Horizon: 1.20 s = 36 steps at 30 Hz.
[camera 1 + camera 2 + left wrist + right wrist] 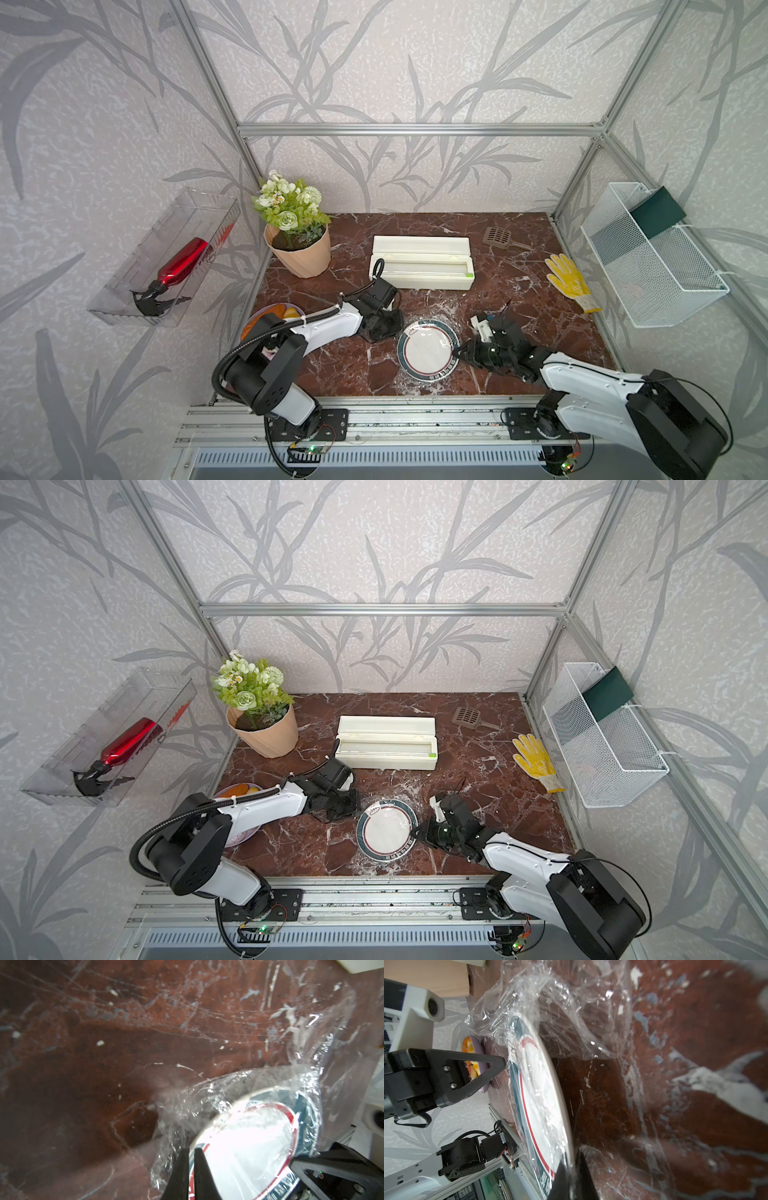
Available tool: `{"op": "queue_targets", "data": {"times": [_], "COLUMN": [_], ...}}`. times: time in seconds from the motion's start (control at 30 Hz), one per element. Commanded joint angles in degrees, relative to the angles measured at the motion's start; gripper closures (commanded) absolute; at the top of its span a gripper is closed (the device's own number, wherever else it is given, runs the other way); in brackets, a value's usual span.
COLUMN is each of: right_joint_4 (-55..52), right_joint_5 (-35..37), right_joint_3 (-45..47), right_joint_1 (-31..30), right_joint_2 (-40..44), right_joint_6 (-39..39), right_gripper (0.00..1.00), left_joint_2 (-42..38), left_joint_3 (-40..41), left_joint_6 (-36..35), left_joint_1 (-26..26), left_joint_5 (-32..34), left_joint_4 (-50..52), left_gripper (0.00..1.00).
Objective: Wrap the plate with plastic wrap
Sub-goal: Pick up the plate at the center of the board, then cover the plate with plastic wrap.
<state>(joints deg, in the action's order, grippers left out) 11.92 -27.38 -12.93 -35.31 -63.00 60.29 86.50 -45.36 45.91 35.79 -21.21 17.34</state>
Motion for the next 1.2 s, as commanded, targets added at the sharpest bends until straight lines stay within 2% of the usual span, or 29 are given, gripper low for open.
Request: {"op": "queue_targets", "data": {"times": [0.0, 0.2, 0.47, 0.67, 1.03, 1.17], "right_joint_4": [9.11, 9.13, -1.58, -4.24, -4.66, -4.40], "right_joint_5": [-2.42, -6.44, -8.90, -9.71, -8.09, -6.67], "right_joint_3": [-0.61, -1.37, -2.52, -2.19, -3.49, -3.86], "right_joint_1": [0.45, 0.82, 0.88, 0.89, 1.51, 2.74], "right_joint_2": [2.71, 6.83, 15.64, 20.83, 24.73, 24.68], "right_joint_6": [1.39, 1.30, -1.82, -1.06, 0.18, 0.17], "right_gripper": [1.00, 1.00, 1.00, 1.00, 1.00, 1.00], "left_joint_2": [-3.02, -6.50, -13.23, -12.20, -11.70, -12.72], "left_joint_3": [-0.49, -2.18, -9.21, -8.87, -4.05, -0.88], "left_joint_6": [1.39, 0.29, -3.45, -3.68, 0.17, 3.91], "left_joint_1": [-0.51, -2.27, -5.09, -5.32, -2.23, -0.85], "left_joint_5": [-2.68, -2.73, -2.67, -4.09, -10.96, -14.93], "left_joint_4": [0.70, 3.53, 9.58, 8.72, 1.52, -4.91], "left_gripper": [0.88, 0.87, 0.85, 0.84, 0.84, 0.84]}}
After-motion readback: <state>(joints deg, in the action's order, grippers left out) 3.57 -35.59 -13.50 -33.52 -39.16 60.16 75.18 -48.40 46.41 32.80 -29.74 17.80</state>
